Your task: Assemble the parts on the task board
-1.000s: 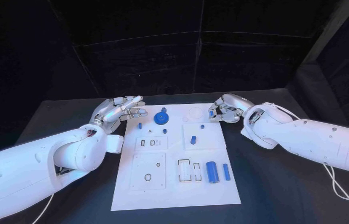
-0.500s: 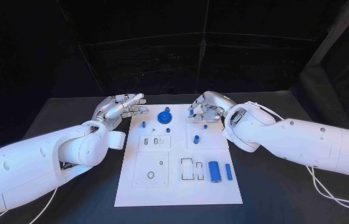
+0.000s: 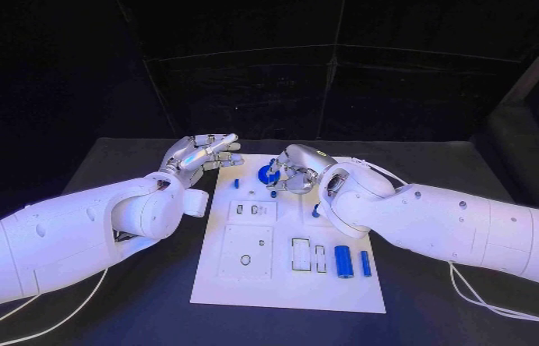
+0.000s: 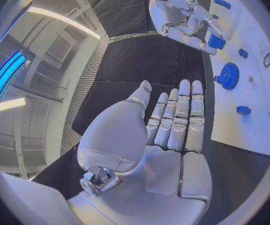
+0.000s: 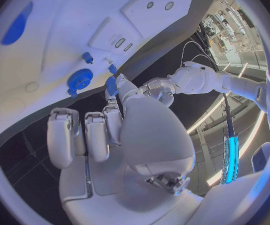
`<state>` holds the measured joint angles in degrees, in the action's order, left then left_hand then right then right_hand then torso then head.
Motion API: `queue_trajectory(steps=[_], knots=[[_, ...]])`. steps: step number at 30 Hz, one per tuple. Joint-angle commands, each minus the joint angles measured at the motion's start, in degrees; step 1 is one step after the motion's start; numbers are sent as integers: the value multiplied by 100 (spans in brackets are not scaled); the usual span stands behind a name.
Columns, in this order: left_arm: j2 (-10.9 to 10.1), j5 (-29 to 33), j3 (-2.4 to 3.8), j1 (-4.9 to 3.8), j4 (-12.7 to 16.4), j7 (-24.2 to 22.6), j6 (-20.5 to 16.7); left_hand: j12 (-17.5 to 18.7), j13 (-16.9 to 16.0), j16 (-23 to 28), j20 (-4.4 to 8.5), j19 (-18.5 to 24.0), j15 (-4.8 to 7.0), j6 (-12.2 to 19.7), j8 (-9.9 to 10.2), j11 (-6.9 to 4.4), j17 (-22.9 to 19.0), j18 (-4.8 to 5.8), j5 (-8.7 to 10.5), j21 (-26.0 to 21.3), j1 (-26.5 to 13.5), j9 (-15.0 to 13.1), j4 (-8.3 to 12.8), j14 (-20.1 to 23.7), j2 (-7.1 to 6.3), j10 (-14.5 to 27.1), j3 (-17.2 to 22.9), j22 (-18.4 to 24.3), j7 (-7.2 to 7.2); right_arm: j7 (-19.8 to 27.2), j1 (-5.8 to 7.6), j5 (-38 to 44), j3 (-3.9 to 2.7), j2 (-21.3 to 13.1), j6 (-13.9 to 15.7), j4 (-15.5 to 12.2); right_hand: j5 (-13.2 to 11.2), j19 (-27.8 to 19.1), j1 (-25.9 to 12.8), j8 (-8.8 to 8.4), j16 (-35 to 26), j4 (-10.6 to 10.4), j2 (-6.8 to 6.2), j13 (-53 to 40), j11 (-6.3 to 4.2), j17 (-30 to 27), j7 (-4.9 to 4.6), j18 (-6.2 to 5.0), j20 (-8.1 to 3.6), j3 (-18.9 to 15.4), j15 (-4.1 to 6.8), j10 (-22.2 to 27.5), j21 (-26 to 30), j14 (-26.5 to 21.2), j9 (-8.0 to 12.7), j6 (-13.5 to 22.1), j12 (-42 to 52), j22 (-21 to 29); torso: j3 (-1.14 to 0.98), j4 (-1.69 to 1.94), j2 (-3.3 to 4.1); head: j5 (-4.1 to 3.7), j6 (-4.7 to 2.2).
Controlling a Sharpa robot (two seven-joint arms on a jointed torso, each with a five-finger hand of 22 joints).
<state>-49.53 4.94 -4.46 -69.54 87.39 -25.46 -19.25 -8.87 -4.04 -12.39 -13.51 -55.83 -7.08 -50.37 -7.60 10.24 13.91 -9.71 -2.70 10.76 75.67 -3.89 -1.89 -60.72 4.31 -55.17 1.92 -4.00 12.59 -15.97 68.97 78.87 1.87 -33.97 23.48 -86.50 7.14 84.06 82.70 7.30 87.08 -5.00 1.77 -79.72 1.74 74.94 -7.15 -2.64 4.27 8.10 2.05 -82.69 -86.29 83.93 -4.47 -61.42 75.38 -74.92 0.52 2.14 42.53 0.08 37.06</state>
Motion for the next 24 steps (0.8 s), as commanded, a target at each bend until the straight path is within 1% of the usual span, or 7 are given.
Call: queue_trajectory(steps=[1,5,7,9,11,18,24], knots=[[9,-7,5,-13,0,-51,85,23,5,39,-4,-52,-17,-37,24,-21,9,-76,-4,-22,55,2,22,-34,21,-23,0,7,17,-152,-22,482,96,107,-262,46,13,87,-14,33,-11,7,19,68,-15,1002,79,63,-27,36,28,41,8,486,-12,-106,-23,-608,-2,-9,-1,137,31],[9,-7,6,-17,3,-48,89,23,5,39,-4,-52,-17,-37,24,-21,9,-76,-4,-22,55,2,22,-34,21,-23,0,7,17,-186,-50,645,202,233,-339,99,8,82,-22,31,-15,5,17,74,-14,995,79,61,-27,37,28,46,13,484,-12,-106,-33,-598,-5,-8,3,179,40],[11,-7,6,-19,6,-43,91,24,6,42,-3,-54,-17,-38,25,-21,12,-76,-4,-26,57,2,28,-34,21,-25,-1,7,17,-208,-73,715,237,279,-380,114,8,82,-22,31,-15,5,17,74,-14,995,79,61,-27,37,28,46,13,484,-12,-106,-33,-598,-8,-5,0,183,14],[9,-7,6,-21,10,-38,91,24,6,42,-3,-54,-17,-38,25,-21,12,-76,-4,-26,57,2,28,-34,21,-25,-1,7,17,-238,-92,760,258,314,-417,127,8,82,-22,31,-15,5,17,74,-14,995,79,61,-27,37,28,46,13,484,-12,-106,-33,-598,-11,-6,0,203,23],[7,-7,6,-23,12,-35,91,24,6,42,-3,-54,-17,-38,25,-21,12,-76,-4,-26,57,2,28,-34,21,-25,-1,7,17,-261,-114,789,270,336,-446,134,8,82,-22,31,-15,5,17,74,-14,995,79,61,-27,37,28,46,13,484,-12,-106,-33,-598,-12,-13,1,209,23],[7,-7,6,-31,20,-35,90,24,6,42,-3,-54,-17,-38,25,-21,12,-76,-4,-26,57,2,28,-34,21,-25,-1,7,17,-320,-189,859,285,384,-475,147,4,83,-31,27,-25,3,16,84,-13,980,77,61,-27,41,28,54,13,480,-10,-102,-48,-599,-11,-14,7,257,71],[12,-7,6,-34,16,-32,90,24,6,42,-3,-54,-17,-38,25,-21,12,-76,-4,-26,57,2,28,-34,21,-25,-1,7,17,-374,-245,872,288,432,-506,197,4,82,-32,27,-27,3,16,86,-13,977,77,61,-27,41,28,55,14,479,-10,-102,-51,-598,-10,-16,4,250,102]])
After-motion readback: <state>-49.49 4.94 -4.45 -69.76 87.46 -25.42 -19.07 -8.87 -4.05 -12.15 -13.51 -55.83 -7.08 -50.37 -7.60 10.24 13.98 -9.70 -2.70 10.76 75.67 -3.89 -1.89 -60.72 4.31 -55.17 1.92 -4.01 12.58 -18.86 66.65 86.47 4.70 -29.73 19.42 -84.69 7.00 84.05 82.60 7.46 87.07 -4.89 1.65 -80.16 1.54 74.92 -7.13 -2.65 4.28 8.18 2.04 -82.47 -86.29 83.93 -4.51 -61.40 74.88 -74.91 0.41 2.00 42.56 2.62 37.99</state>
